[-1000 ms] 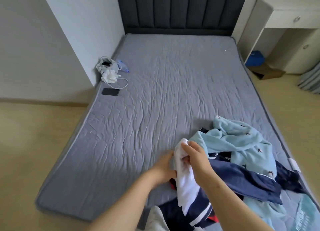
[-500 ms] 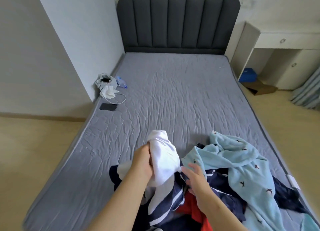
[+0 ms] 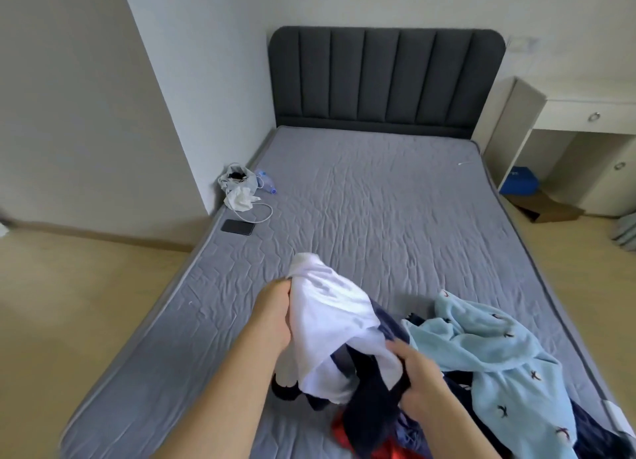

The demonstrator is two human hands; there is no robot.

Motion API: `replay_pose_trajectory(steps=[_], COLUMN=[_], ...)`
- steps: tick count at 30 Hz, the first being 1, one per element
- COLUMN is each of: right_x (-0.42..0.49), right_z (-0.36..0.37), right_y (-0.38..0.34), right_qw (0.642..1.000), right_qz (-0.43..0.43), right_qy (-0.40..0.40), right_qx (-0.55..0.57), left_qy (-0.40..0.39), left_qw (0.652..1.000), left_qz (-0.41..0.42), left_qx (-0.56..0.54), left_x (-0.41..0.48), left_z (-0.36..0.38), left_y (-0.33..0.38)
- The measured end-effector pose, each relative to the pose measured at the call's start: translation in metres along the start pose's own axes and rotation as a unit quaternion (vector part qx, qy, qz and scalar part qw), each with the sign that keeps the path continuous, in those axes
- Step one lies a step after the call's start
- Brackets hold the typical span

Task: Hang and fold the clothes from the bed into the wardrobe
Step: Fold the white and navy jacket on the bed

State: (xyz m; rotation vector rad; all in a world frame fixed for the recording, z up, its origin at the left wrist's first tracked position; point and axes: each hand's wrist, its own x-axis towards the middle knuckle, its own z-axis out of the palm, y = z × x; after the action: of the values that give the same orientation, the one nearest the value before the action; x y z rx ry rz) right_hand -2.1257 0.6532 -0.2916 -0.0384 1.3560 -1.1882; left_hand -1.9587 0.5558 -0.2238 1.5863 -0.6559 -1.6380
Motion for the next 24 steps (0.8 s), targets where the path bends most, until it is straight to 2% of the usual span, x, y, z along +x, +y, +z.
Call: replay_pose_trajectory(steps=[2,4,6,8,10,11,12,13,15,16,17,18,19,20,21,22,23,24], right_x=[-0.003,-0.008,-0.015,-0.024,-0.029,-0.030,-0.033,-0.033,-0.033,-0.033,-0.031,-0.030,-0.028,-0.027,-0.026,-0.025,-0.024,-0.023], right_z=[0.005,0.012,0.021,0.031,0.038,0.039,0.040,0.040,0.040,0.040,0.041,0.042,0.043,0.044,0.044,0.045,0.045,0.045], right_y=[-0.016,-0.033,-0.040,-0.039,-0.035,-0.035,-0.037,-0.040,-0.048,-0.052,-0.056,-0.059,-0.062,-0.065,-0.066,-0.066,-0.066,-0.064], right_qw=[0.996,0.991,0.986,0.981,0.981,0.982,0.983,0.983,0.978,0.974,0.970,0.966,0.962,0.959,0.956,0.955,0.956,0.959], right_qz=[-0.068,-0.125,-0.166,-0.176,-0.170,-0.166,-0.162,-0.162,-0.176,-0.185,-0.196,-0.206,-0.213,-0.218,-0.221,-0.221,-0.218,-0.212], right_qy=[0.019,0.006,-0.013,-0.037,-0.067,-0.080,-0.084,-0.089,-0.082,-0.077,-0.069,-0.062,-0.054,-0.048,-0.045,-0.042,-0.041,-0.043], right_qx=[0.045,0.041,-0.014,-0.069,-0.067,-0.045,-0.022,0.010,0.077,0.104,0.125,0.142,0.159,0.175,0.188,0.194,0.189,0.181], left_qy=[0.077,0.084,-0.017,-0.171,-0.306,-0.334,-0.317,-0.256,-0.119,-0.092,-0.068,-0.201,-0.297,-0.413,-0.383,-0.396,-0.338,-0.350], left_qw=[0.992,0.985,0.976,0.930,0.879,0.861,0.853,0.857,0.893,0.888,0.865,0.899,0.903,0.904,0.867,0.857,0.894,0.906], left_qz=[0.083,0.115,0.136,0.168,0.185,0.197,0.219,0.241,0.273,0.261,0.285,0.173,0.159,0.024,0.179,0.167,0.151,0.099], left_qx=[0.062,0.094,0.169,0.277,0.316,0.329,0.351,0.376,0.338,0.368,0.407,0.348,0.268,0.113,0.263,0.286,0.254,0.216], left_x=[0.012,0.014,0.011,0.008,0.001,0.001,-0.002,-0.002,0.001,0.001,0.006,-0.002,-0.004,-0.015,-0.018,-0.019,-0.015,-0.015], left_z=[-0.006,-0.005,-0.001,0.002,0.007,0.009,0.012,0.013,0.013,0.011,0.008,0.005,0.004,0.004,0.001,0.011,0.015,0.016], left_y=[-0.017,-0.036,-0.053,-0.062,-0.065,-0.070,-0.074,-0.081,-0.089,-0.092,-0.085,-0.076,-0.077,-0.058,-0.067,-0.070,-0.073,-0.070])
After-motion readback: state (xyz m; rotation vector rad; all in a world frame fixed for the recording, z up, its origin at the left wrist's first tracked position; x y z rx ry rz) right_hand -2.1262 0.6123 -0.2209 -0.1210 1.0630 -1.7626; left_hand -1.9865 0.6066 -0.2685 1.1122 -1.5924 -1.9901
